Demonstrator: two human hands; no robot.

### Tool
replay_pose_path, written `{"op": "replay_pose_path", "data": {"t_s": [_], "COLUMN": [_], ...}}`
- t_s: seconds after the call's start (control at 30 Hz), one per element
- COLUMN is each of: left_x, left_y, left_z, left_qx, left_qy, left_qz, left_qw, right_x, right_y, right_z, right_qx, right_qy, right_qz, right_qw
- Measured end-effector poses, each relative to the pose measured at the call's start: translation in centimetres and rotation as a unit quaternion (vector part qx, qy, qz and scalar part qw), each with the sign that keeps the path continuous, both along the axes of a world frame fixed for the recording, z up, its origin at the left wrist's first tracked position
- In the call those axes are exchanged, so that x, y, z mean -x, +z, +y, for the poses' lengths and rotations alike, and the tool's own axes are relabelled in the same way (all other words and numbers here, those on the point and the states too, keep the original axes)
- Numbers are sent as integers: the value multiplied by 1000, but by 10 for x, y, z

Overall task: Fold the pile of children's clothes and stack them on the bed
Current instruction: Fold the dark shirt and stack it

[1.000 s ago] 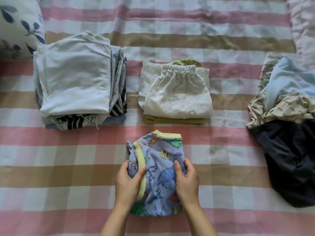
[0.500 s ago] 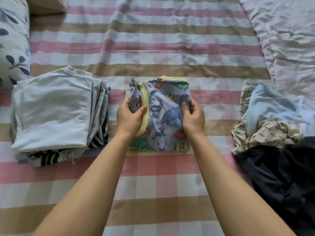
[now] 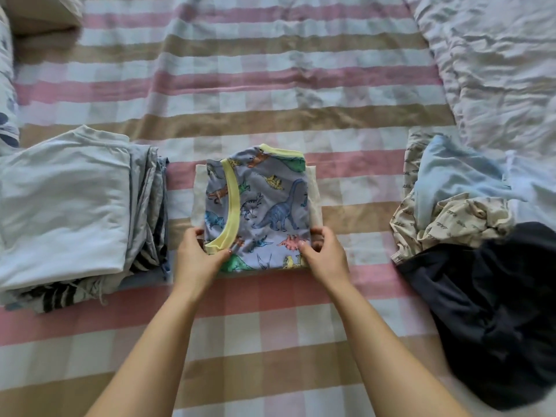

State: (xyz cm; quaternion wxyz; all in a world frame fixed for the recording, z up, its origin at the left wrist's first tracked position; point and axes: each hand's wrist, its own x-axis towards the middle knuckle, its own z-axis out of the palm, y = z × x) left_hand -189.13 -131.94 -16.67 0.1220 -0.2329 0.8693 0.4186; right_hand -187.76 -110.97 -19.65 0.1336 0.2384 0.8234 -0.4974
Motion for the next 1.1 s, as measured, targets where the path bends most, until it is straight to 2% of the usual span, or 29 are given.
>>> {"op": "replay_pose_path", "data": {"t_s": [0.07, 0.13, 0.33, 0.53, 0.6, 0.7, 0.83, 0.97, 1.1], "left_x": [-11, -21, -48, -77, -89, -108, -129, -134, -132], "left_y": [7, 18, 52, 59, 49, 29, 3, -10, -15], "left_z": [12, 32, 113, 211, 243, 290, 333, 351, 345], "left_qx": [106, 119, 51, -35, -72, -128, -170, -202, -217], "left_qy": [-14, -36, -160, -264, -283, -244, -117, -13, 3], "left_qz": [58, 120, 184, 173, 142, 49, -70, -74, -53], "left_qw": [993, 985, 968, 948, 946, 960, 976, 976, 975], "right_x": [-6, -13, -59, -117, -132, -153, -175, -180, -167], "right_y": [7, 18, 60, 82, 80, 69, 47, 30, 24], "right_z": [3, 12, 68, 153, 181, 216, 236, 237, 233], "right_qx": [-26, -42, -70, -137, -156, -196, -233, -231, -253], "right_qy": [-2, -6, -37, -102, -127, -156, -226, -244, -255], "right_qz": [10, 26, 78, 95, 88, 64, -4, -64, -101], "right_qw": [1000, 999, 994, 981, 976, 966, 946, 940, 928]}}
